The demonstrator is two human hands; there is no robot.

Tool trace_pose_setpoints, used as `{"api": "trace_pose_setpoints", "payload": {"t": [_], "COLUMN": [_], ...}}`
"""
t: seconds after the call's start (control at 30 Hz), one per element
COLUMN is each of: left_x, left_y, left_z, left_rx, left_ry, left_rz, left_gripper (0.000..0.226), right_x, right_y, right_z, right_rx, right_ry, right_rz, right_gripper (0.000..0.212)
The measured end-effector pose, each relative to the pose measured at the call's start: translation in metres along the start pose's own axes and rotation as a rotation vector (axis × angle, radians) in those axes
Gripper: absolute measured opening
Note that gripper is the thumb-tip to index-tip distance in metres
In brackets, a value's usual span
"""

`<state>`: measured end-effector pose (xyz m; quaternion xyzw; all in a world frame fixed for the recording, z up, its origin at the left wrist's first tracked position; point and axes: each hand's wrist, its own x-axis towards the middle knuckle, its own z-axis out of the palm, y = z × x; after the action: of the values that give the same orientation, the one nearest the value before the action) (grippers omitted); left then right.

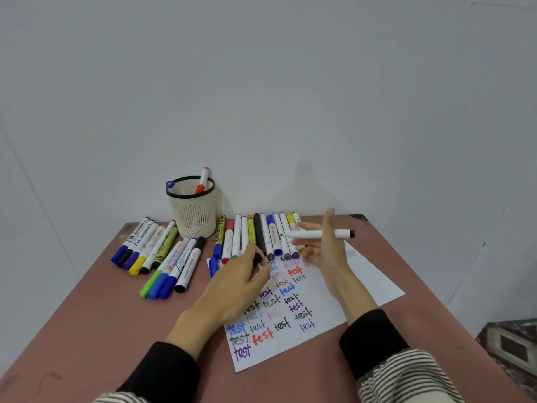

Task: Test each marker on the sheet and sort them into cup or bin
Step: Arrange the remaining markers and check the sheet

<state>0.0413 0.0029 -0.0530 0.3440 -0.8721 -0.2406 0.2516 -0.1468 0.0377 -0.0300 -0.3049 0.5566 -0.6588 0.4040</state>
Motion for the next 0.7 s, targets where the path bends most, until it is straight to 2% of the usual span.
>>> {"api": "trace_pose_setpoints", "payload": {"t": [0.1, 0.17, 0.33, 0.43, 0.57, 0.7], "left_x": [0.0, 0.001, 0.0, -0.001, -0.001, -0.002], "left_y": [0.003, 0.004, 0.004, 0.005, 0.01, 0.011], "left_z": [0.002, 0.002, 0.003, 0.003, 0.003, 0.002], "left_rx": [-0.07, -0.122, -0.207, -0.2, -0.212, -0.212], "left_ry": [0.013, 0.044, 0.11, 0.153, 0.204, 0.214], "left_rz": [0.013, 0.003, -0.035, -0.06, -0.068, -0.082], "left_gripper": [0.018, 0.024, 0.029, 0.027, 0.022, 0.025], "right_x": [-0.003, -0.007, -0.016, -0.024, -0.024, -0.023], "right_y": [0.003, 0.007, 0.01, 0.011, 0.018, 0.02], "right_z": [-0.006, -0.01, -0.016, -0.016, -0.013, -0.013], "right_rx": [-0.085, -0.209, -0.285, -0.378, -0.492, -0.505], "right_ry": [-0.04, -0.058, -0.122, -0.113, -0.078, -0.071], "right_rz": [-0.037, -0.094, -0.165, -0.2, -0.188, -0.193], "right_gripper": [0.041, 0.033, 0.03, 0.038, 0.032, 0.034]}}
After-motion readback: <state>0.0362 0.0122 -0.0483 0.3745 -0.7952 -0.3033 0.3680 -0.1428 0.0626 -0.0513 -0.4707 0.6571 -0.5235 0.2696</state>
